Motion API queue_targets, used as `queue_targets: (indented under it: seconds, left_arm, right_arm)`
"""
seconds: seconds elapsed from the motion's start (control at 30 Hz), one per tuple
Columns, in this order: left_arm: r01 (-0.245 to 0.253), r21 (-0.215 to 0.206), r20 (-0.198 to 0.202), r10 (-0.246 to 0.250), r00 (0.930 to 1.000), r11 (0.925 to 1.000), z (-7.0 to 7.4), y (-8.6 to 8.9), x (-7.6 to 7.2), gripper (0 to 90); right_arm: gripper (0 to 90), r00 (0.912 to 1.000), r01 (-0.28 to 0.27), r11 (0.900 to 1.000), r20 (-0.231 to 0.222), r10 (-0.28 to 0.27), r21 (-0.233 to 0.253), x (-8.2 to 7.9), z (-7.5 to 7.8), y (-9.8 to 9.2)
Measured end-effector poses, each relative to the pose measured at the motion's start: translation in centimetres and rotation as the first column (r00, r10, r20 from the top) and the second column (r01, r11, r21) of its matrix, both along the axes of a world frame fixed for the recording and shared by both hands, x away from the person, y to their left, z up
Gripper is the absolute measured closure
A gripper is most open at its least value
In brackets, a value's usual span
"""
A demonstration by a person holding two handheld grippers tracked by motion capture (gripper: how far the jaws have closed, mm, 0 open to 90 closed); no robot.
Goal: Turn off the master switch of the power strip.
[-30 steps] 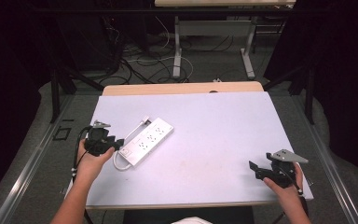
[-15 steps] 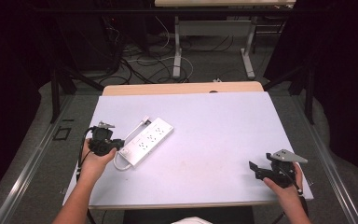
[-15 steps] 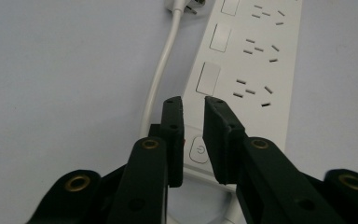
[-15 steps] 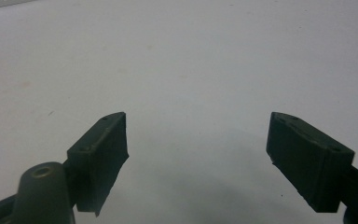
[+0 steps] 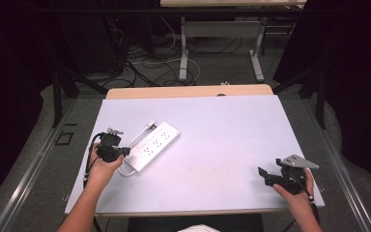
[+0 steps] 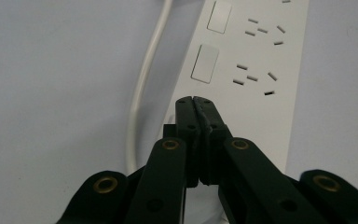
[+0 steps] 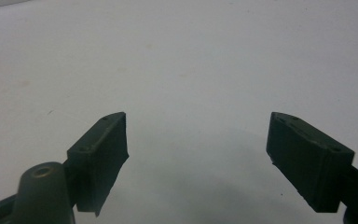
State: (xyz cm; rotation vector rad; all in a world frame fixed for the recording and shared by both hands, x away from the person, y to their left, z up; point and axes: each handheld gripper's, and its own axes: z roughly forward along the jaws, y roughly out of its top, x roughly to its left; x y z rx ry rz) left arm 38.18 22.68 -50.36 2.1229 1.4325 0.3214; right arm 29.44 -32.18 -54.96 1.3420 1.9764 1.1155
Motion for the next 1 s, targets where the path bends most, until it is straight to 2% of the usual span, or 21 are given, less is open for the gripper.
queue_targets:
  seconds: [0.1,0.13,0.27,0.3,0.47,0.5,0.8,1.0]
  left_arm:
    - [0.02,0.005,-0.013,-0.02,0.9997,0.9998,-0.2,-0.1,0.1,89.9]
    - [0.027,0.011,-0.029,-0.027,0.9992,0.9996,-0.2,-0.1,0.1,89.9]
    - [0.039,0.018,-0.031,-0.038,0.9988,0.9991,-0.5,-0.3,0.2,89.9]
    - [0.022,0.012,-0.038,-0.021,0.9991,0.9997,-0.6,-0.5,0.1,89.9]
    - [0.023,0.012,-0.043,-0.022,0.9988,0.9997,-0.8,-0.6,0.3,90.0]
    - [0.036,0.019,-0.044,-0.035,0.9984,0.9992,-0.8,-0.5,0.3,90.0]
    - [0.032,0.033,-0.053,-0.03,0.9982,0.9989,-1.1,-0.8,0.4,90.0]
    - [0.039,0.059,-0.053,-0.036,0.9979,0.9975,-1.1,-1.0,0.4,90.0]
  right_arm:
    - [20.2,1.0,-0.002,1.0,0.001,0.002,-0.003,0.0,0.0,0.0]
    - [20.2,1.0,-0.004,1.0,0.001,0.004,-0.005,0.0,0.0,0.0]
    - [20.2,1.0,-0.003,1.0,0.0,0.003,-0.001,0.0,0.0,0.0]
    - [20.2,1.0,-0.003,1.0,0.0,0.003,-0.001,0.0,0.0,0.0]
    - [20.2,1.0,-0.003,1.0,0.0,0.003,0.0,0.0,0.0,0.0]
    - [20.2,1.0,-0.003,1.0,-0.001,0.003,0.0,0.0,0.0,0.0]
    - [20.2,1.0,-0.003,1.0,-0.003,0.003,-0.005,0.0,0.0,0.0]
    - [20.2,1.0,-0.009,1.0,0.0,0.009,-0.006,0.0,0.0,0.0]
